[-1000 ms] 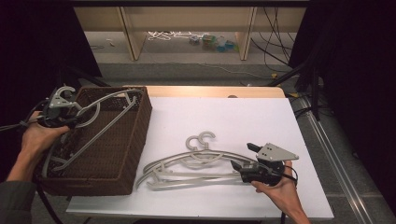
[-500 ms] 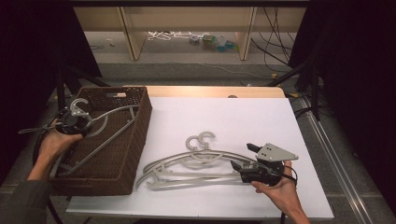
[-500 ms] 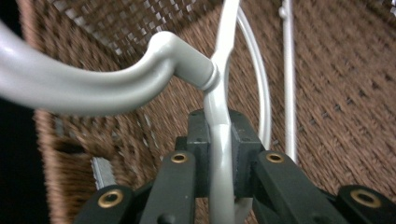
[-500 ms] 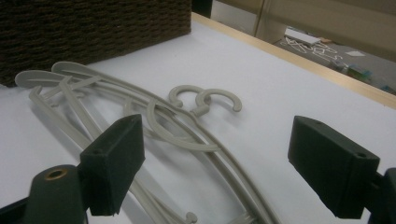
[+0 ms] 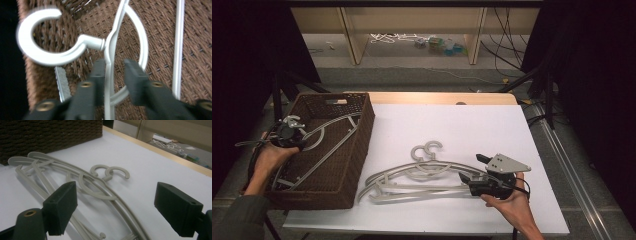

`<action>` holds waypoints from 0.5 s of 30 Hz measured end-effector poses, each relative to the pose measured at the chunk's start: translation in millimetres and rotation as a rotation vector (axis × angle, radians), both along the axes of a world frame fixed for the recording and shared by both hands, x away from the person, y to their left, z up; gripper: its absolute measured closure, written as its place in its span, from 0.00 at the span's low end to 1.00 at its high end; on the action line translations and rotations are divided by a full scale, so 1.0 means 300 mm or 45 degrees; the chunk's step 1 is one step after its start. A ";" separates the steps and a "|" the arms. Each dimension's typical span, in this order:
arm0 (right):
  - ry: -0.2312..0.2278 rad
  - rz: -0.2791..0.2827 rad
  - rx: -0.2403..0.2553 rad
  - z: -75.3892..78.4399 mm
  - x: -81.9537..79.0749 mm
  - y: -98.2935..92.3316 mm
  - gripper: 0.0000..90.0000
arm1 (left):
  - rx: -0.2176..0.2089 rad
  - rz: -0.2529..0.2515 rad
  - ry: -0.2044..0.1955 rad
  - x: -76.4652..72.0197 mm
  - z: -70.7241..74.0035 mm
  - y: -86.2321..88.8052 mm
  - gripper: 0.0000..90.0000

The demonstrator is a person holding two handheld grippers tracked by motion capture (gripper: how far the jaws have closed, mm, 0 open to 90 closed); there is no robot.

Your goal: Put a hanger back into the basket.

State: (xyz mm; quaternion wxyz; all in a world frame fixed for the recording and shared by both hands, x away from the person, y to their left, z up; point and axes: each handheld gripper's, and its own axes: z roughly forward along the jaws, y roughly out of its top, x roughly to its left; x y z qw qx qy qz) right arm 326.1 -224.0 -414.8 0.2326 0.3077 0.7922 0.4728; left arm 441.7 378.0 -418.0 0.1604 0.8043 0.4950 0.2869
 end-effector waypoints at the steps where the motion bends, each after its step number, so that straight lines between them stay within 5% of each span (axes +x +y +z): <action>1: -0.002 0.000 0.004 -0.001 0.002 -0.001 0.22 | -0.021 0.029 -0.046 -0.015 0.016 0.003 0.68; 3: -0.002 0.001 0.007 0.000 0.003 -0.002 0.22 | -0.030 0.034 -0.067 -0.022 0.031 0.002 0.58; 4: -0.014 -0.008 0.014 -0.003 0.003 -0.001 0.22 | -0.071 0.067 -0.135 -0.044 0.061 -0.004 0.55; 6: 0.003 -0.005 0.007 -0.001 0.003 -0.003 0.22 | -0.099 0.089 -0.181 -0.058 0.078 -0.013 0.48; 11: 0.002 -0.007 0.004 -0.003 0.002 0.000 0.22 | -0.162 0.104 -0.287 -0.109 0.138 -0.056 0.40; 15: 0.001 -0.008 0.001 -0.007 0.003 0.000 0.22 | -0.345 0.070 -0.396 -0.181 0.193 -0.125 0.36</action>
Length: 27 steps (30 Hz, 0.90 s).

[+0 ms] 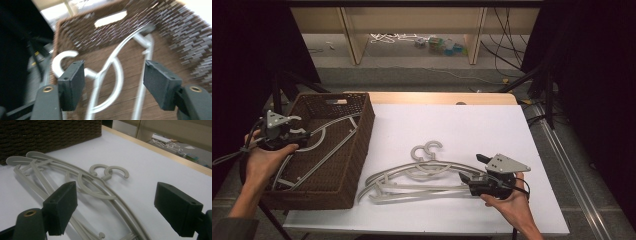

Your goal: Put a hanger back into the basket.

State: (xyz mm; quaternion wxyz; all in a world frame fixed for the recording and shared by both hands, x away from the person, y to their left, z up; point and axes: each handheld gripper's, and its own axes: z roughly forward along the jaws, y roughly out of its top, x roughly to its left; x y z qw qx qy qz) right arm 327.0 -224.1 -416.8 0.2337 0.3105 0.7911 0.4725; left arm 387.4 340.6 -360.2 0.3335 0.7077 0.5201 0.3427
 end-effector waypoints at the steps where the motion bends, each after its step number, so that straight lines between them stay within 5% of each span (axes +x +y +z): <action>1: 0.004 0.003 -0.004 0.000 0.000 -0.001 0.22 | -0.092 -0.024 -0.026 -0.017 0.010 -0.016 0.35; 2: 0.004 0.003 -0.004 0.000 0.000 -0.001 0.22 | -0.092 -0.024 -0.026 -0.017 0.010 -0.016 0.35; 3: 0.014 0.001 0.002 0.000 -0.001 0.001 0.22 | -0.204 -0.085 -0.062 -0.054 0.026 -0.061 0.35; 4: 0.021 0.003 0.005 0.000 -0.002 0.002 0.22 | -0.204 -0.085 -0.062 -0.054 0.026 -0.061 0.35; 7: 0.011 0.003 0.009 -0.004 -0.002 0.006 0.22 | -0.244 -0.220 -0.110 -0.098 0.040 -0.152 0.34; 12: 0.019 0.005 0.006 -0.004 -0.004 0.006 0.22 | -0.240 -0.290 -0.139 -0.128 0.047 -0.218 0.32; 15: 0.022 0.010 0.017 -0.007 -0.001 0.007 0.22 | -0.314 -0.381 -0.162 -0.159 0.040 -0.283 0.31; 27: 0.011 0.006 0.005 -0.012 0.000 0.005 0.22 | -0.301 -0.639 -0.161 -0.212 -0.030 -0.485 0.26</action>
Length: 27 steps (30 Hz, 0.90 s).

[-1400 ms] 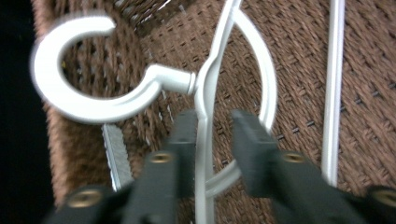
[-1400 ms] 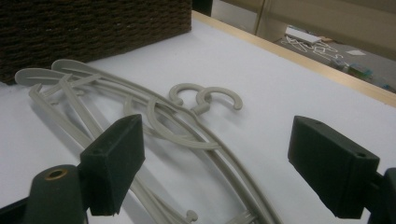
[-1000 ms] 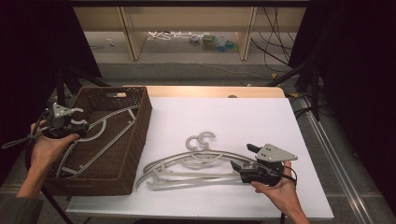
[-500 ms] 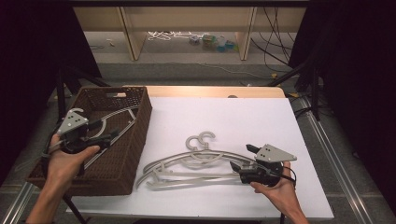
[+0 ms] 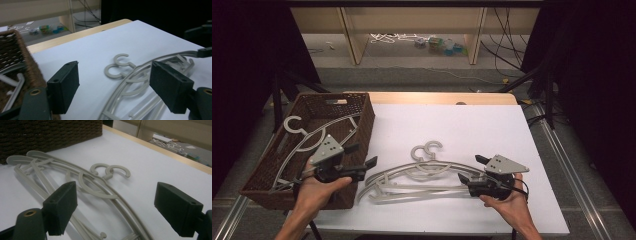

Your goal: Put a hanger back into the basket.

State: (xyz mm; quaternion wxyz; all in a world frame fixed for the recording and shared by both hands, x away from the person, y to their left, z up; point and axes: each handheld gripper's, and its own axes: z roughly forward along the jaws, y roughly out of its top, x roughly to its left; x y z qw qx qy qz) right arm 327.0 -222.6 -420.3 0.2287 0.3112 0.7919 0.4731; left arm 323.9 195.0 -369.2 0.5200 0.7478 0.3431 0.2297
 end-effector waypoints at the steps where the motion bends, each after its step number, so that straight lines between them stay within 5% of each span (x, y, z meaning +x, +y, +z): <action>1: -0.001 -0.001 0.000 -0.001 0.002 -0.001 0.22 | -0.007 -0.015 -0.005 -0.007 -0.006 -0.017 0.25; 6: 0.011 0.004 0.009 -0.006 0.004 -0.003 0.22 | -0.024 -0.044 -0.049 -0.040 -0.043 -0.063 0.22; 14: -0.020 -0.017 0.033 -0.014 0.012 -0.010 0.20 | -0.087 -0.059 -0.022 -0.072 -0.129 -0.101 0.19; 16: -0.028 -0.017 0.038 -0.014 0.011 -0.009 0.19 | -0.066 -0.076 -0.051 -0.078 -0.141 -0.105 0.18; 27: -0.014 -0.002 0.005 -0.009 0.027 -0.014 0.18 | -0.037 -0.068 -0.034 -0.098 -0.185 -0.108 0.18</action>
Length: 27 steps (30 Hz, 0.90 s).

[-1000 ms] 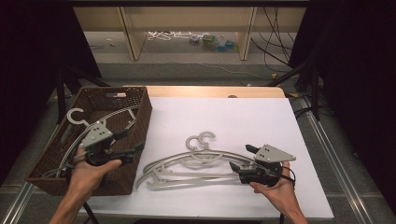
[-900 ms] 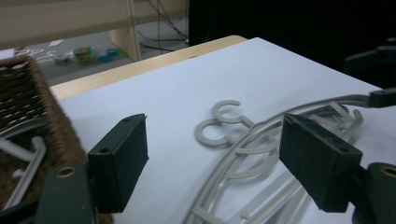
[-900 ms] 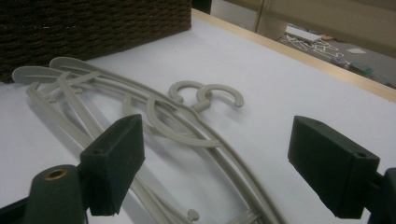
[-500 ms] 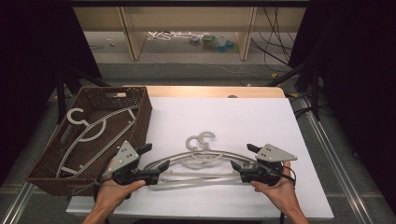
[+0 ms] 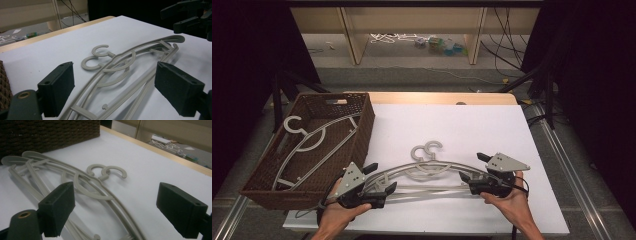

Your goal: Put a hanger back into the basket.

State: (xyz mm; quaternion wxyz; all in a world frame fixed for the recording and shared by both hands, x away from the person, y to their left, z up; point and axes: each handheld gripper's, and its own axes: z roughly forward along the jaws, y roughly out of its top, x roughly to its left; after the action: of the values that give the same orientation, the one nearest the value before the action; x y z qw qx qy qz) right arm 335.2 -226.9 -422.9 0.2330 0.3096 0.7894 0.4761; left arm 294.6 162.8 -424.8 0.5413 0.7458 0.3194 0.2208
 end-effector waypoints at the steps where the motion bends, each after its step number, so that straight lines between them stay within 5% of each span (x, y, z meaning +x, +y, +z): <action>1: 0.011 -0.006 -0.002 0.001 0.005 -0.003 0.18 | 0.003 0.006 0.005 0.001 -0.007 0.000 0.18; 9: 0.107 0.022 -0.072 -0.012 0.087 -0.016 0.19 | 0.022 0.022 0.013 0.000 -0.031 -0.010 0.18; 13: 0.187 0.064 -0.175 -0.042 0.141 -0.001 0.24 | 0.038 -0.001 0.015 -0.004 -0.033 -0.014 0.18; 27: 0.269 0.202 -0.497 -0.093 0.246 0.094 0.50 | 0.030 -0.016 0.030 -0.003 -0.044 -0.007 0.18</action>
State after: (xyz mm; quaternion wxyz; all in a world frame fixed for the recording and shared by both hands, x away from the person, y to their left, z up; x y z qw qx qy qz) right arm 408.9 -198.5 -450.9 0.1664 0.2439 0.9084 0.2962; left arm 293.9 160.7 -438.0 0.5302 0.7566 0.3183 0.2123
